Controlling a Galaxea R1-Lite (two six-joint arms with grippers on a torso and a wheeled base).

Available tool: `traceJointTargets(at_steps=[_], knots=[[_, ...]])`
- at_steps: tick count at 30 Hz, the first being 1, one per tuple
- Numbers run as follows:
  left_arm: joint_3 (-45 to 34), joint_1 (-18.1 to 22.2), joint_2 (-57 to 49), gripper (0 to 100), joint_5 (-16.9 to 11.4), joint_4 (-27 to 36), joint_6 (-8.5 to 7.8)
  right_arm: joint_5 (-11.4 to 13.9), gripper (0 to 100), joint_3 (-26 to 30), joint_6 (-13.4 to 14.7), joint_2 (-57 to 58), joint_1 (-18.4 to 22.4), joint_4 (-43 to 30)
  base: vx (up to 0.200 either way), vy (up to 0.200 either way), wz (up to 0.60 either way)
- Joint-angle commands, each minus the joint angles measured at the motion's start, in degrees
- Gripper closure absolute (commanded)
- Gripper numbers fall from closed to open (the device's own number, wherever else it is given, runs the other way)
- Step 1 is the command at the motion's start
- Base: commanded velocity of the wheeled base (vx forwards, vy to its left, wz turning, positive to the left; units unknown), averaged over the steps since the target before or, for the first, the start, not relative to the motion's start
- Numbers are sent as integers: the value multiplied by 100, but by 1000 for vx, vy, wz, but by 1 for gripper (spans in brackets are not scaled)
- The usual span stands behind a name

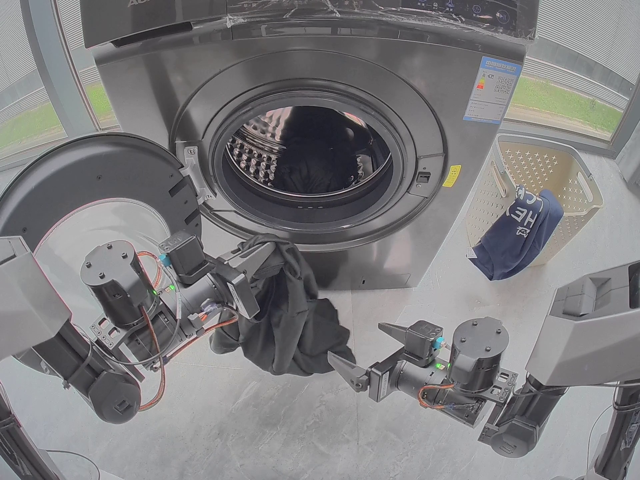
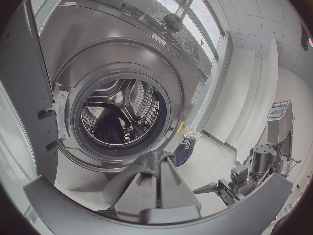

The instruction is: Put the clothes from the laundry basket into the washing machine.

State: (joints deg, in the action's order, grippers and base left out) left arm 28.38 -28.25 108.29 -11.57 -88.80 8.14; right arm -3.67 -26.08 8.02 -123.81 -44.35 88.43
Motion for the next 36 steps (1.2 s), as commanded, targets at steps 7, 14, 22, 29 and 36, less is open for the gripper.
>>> traceJointTargets(at_steps=[7,14,22,29,36], knots=[[124,-6,-45,100,67,-6,-6,-2,0,-442,-2,-188,-91,16,0,0,0],[133,-6,-18,100,93,-6,-6,-11,0,-1137,-11,-258,-74,16,0,0,0],[124,-6,-10,100,93,-6,-6,-11,0,-1708,-46,-399,58,-10,0,0,0],[124,-6,-1,100,93,-6,3,-11,0,-2147,-125,-539,269,-63,0,0,0],[124,-14,-10,100,93,-6,3,-11,0,-2393,-125,-820,286,-72,0,0,0]])
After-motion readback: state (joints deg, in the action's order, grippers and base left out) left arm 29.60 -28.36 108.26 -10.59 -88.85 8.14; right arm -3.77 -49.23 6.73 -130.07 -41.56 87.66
